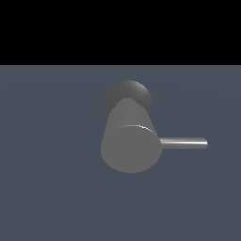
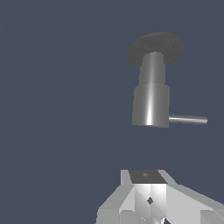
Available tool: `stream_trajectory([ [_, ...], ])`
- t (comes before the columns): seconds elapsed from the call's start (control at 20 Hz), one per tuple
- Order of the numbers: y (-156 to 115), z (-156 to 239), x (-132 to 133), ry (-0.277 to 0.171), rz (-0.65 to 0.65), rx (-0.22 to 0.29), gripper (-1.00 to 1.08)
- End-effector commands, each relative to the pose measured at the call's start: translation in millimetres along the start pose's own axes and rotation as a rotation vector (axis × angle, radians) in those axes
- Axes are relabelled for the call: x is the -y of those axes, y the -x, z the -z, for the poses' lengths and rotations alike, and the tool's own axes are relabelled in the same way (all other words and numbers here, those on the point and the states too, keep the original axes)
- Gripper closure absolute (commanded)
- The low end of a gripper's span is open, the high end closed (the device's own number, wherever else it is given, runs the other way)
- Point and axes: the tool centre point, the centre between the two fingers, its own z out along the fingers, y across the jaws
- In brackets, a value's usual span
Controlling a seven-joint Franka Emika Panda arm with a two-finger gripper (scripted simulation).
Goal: Turn on the faucet by rotating a designated handle.
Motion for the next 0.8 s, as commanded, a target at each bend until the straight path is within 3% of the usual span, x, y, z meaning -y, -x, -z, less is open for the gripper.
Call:
stream_trajectory([
  [0.0,-5,12,-2,-0.091,0.0,-0.071,1.08],
  [0.4,-19,58,-21,-0.399,-0.02,-0.322,1.08],
  [0.75,-26,99,-56,-0.659,-0.074,-0.54,1.08],
])
